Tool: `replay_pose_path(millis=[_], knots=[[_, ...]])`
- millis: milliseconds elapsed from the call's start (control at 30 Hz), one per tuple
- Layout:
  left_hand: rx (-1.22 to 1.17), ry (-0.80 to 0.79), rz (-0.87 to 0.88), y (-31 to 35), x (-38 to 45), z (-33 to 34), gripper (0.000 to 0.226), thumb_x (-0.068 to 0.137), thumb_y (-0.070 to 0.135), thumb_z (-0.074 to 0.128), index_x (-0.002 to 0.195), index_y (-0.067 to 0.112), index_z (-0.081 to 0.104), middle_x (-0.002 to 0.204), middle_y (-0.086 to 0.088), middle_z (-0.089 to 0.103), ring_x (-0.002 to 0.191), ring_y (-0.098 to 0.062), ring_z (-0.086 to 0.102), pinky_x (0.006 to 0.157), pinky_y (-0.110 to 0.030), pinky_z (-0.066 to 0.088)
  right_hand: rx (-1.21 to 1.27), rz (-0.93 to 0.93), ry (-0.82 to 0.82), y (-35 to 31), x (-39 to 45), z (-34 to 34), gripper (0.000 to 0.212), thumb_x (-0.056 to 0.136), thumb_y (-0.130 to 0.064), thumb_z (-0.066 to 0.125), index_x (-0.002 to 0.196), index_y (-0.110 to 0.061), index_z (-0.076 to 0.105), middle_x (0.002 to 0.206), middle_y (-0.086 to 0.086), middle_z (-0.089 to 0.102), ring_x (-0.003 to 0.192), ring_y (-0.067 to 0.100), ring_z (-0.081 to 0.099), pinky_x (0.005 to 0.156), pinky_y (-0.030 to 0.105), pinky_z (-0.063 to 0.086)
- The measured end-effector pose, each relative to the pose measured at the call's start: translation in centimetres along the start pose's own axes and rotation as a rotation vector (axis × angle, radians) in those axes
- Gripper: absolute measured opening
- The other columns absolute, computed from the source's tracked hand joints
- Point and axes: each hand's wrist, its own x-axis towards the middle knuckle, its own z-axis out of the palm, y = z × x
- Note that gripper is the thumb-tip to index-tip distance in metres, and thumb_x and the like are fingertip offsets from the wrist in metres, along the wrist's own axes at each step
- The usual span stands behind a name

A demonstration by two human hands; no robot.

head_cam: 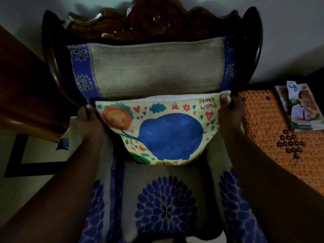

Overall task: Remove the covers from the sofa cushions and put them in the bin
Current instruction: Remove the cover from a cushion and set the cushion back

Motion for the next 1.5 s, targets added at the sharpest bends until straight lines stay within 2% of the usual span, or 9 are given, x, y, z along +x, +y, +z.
replay_pose_path(millis=[67, 200, 300, 467, 667, 933, 1167, 1300, 1500], knots=[[-0.053, -0.014, -0.017, 0.7, 0.6, -0.5, 0.036, 0.101, 0.056, 0.04, 0.088, 0.027, 0.058, 0.088, -0.008, 0.064, 0.087, -0.036, 0.064, 0.077, -0.04, 0.051, 0.031, 0.023, 0.01, 0.0, 0.0, -0.5, 0.031, 0.098, -0.051, 0.054, 0.11, -0.023, 0.058, 0.107, 0.003, 0.068, 0.099, 0.017, 0.067, 0.089, 0.043, 0.057], [0.02, -0.261, 0.027, 2.6, -2.1, 0.1, 0.039, 0.1, 0.039, 0.057, 0.127, 0.01, 0.057, 0.119, -0.012, 0.064, 0.107, -0.029, 0.061, 0.088, -0.026, 0.046, 0.005, 0.003, -0.025, 0.3, -0.1, -0.5, 0.008, 0.101, -0.049, 0.049, 0.1, -0.045, 0.056, 0.105, -0.008, 0.068, 0.1, 0.013, 0.067, 0.095, 0.047, 0.055], [-0.002, -0.376, 0.067, 2.0, -3.6, 1.0, 0.043, 0.091, 0.046, 0.069, 0.118, 0.013, 0.062, 0.11, -0.004, 0.069, 0.099, -0.02, 0.066, 0.088, -0.037, 0.056, 0.048, 0.027, -0.026, 0.6, 0.0, -0.6, 0.006, 0.1, -0.041, 0.053, 0.097, -0.042, 0.059, 0.102, -0.012, 0.067, 0.101, 0.012, 0.066, 0.097, 0.048, 0.054], [0.156, -0.059, 0.08, 3.3, -2.5, -0.1, 0.048, 0.101, 0.046, 0.052, 0.108, 0.0, 0.066, 0.102, -0.022, 0.067, 0.102, -0.038, 0.063, 0.073, -0.028, 0.033, 0.167, 0.052, 0.0, -1.3, 0.4, -1.0, 0.012, 0.102, -0.035, 0.055, 0.109, -0.028, 0.06, 0.109, 0.0, 0.07, 0.097, 0.01, 0.07, 0.085, 0.032, 0.059], [0.149, -0.046, -0.035, 1.8, -1.6, 0.5, 0.058, 0.104, 0.052, 0.041, 0.12, 0.0, 0.062, 0.114, -0.028, 0.064, 0.105, -0.039, 0.062, 0.082, -0.033, 0.043, 0.081, 0.071, -0.086, -0.1, 0.4, 0.4, 0.028, 0.098, -0.052, 0.053, 0.107, -0.027, 0.062, 0.105, -0.005, 0.07, 0.102, 0.015, 0.068, 0.094, 0.051, 0.055], [-0.056, 0.075, -0.062, 2.6, -2.6, -0.3, 0.069, 0.099, 0.065, 0.037, 0.106, 0.002, 0.063, 0.102, -0.025, 0.065, 0.095, -0.036, 0.062, 0.082, -0.035, 0.049, 0.107, 0.095, -0.096, -0.9, -0.2, -0.2, 0.017, 0.1, -0.051, 0.051, 0.108, -0.039, 0.061, 0.11, -0.006, 0.07, 0.102, 0.011, 0.069, 0.089, 0.041, 0.058], [0.361, -0.064, -0.119, 2.7, -2.7, -1.0, 0.085, 0.093, 0.078, 0.021, 0.124, 0.01, 0.061, 0.122, -0.033, 0.056, 0.108, -0.047, 0.057, 0.095, -0.044, 0.045, 0.009, 0.142, -0.169, 0.4, -0.3, 0.3, 0.05, 0.094, -0.066, 0.044, 0.122, -0.029, 0.061, 0.113, -0.003, 0.07, 0.106, 0.018, 0.067, 0.093, 0.049, 0.055], [0.141, -0.193, -0.148, 6.4, -4.8, -2.3, 0.049, 0.104, 0.038, 0.048, 0.139, 0.003, 0.052, 0.138, -0.025, 0.054, 0.125, -0.041, 0.052, 0.094, -0.034, 0.037, 0.006, 0.17, -0.244, -1.2, -2.1, -0.6, 0.059, 0.091, -0.065, 0.051, 0.137, -0.028, 0.048, 0.13, 0.003, 0.061, 0.115, 0.022, 0.062, 0.096, 0.045, 0.053], [-0.106, -0.476, -0.149, 12.2, -9.4, -9.8, 0.052, 0.106, 0.038, 0.043, 0.148, 0.008, 0.041, 0.147, -0.017, 0.048, 0.135, -0.034, 0.046, 0.1, -0.03, 0.039, 0.103, 0.228, -0.346, -8.2, -8.2, -5.7, 0.064, 0.09, -0.068, 0.053, 0.145, -0.039, 0.039, 0.138, -0.01, 0.055, 0.121, 0.016, 0.059, 0.102, 0.046, 0.051]])
